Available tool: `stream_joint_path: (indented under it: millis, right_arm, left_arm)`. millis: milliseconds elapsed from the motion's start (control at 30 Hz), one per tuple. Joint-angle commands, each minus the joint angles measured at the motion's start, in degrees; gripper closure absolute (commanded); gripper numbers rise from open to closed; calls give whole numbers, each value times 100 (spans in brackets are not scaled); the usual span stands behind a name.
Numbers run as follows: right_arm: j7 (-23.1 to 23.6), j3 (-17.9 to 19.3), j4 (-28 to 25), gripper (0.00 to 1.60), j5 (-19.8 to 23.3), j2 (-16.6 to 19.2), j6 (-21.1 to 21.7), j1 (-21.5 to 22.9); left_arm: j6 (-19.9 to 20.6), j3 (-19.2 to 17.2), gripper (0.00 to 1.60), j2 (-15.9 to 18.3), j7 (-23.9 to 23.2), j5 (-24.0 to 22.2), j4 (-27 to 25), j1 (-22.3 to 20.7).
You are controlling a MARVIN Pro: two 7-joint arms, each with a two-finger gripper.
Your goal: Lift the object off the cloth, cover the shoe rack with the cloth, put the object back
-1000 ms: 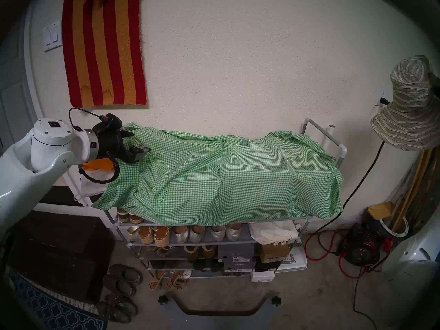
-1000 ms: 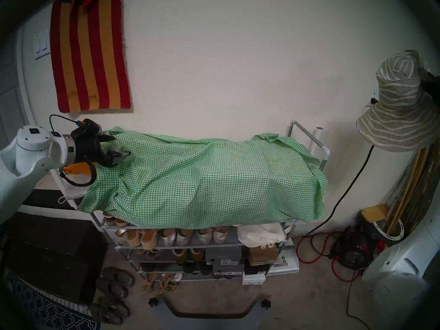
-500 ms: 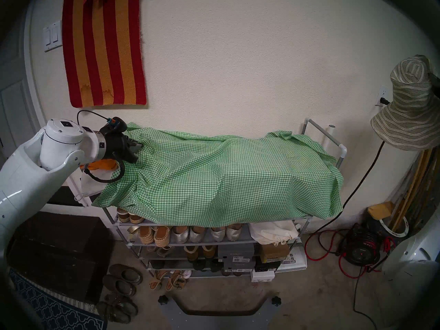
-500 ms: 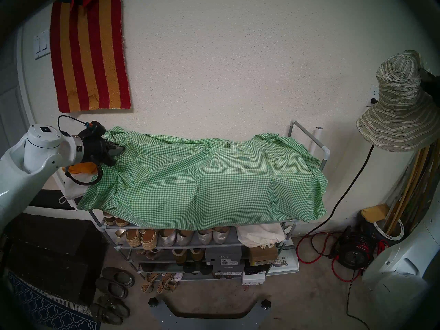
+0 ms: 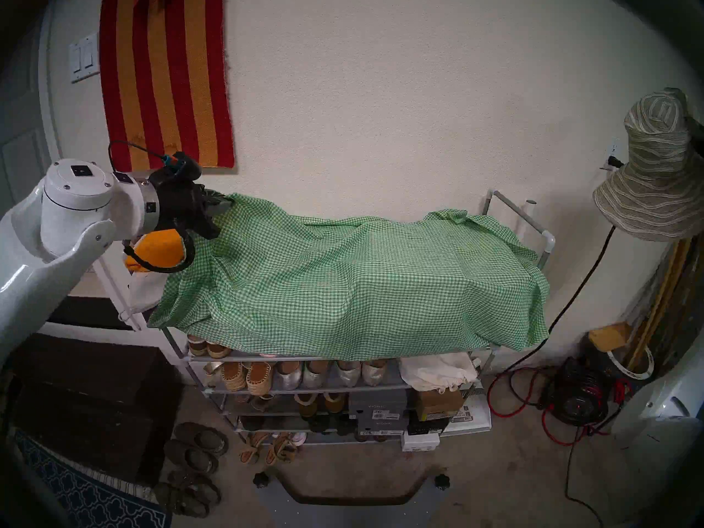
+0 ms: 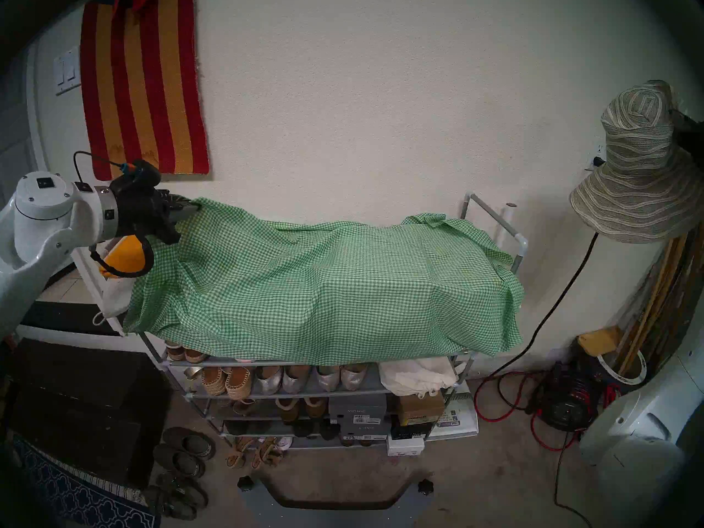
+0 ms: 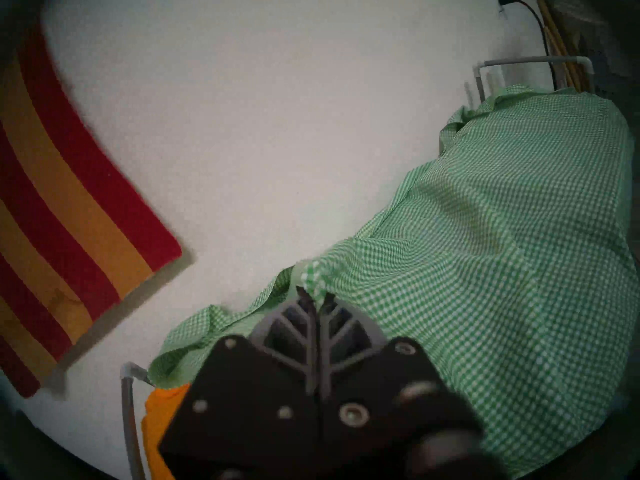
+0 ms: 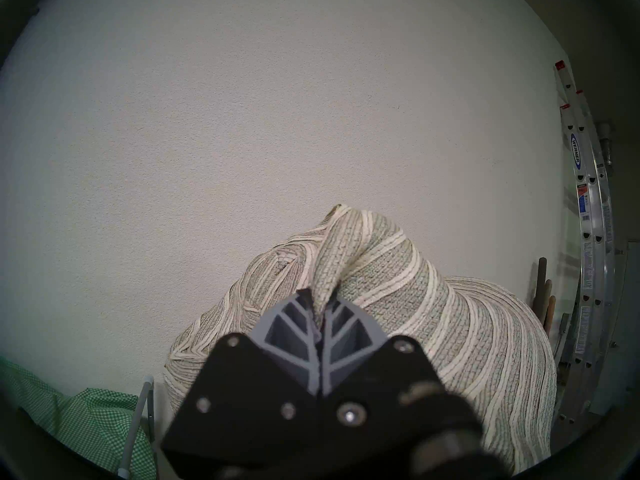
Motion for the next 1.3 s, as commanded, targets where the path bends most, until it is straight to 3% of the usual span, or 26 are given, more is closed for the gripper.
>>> stream_joint_path:
  millis: [0,600,733,867,1033,1267]
  right_arm:
    - [13,3,1,160,7,-4,-13,-1]
    - [5,6,11,160,27,-2,-13,-12]
    - [4,7,11,160,32,0,-13,-14]
    - [5,8,11,160,34,0,-13,-15]
    - [5,9,11,160,41,2,-13,-17]
    - [4,10,12,160,48,3,-13,-20]
  left_arm:
    - [110,-554,160,242,63,-43,-229,270]
    - [572,-1794,160,45,236,-122,-418,347]
    - [813,-2234,160,-171,270,-151,-394,443]
    - [902,-2369,160,-253,276,-151,-416,496]
    - [1215,-2861,160,-580,228,-189,-519,684]
    - [1455,-3245,160,-900,30,-322,-808,885]
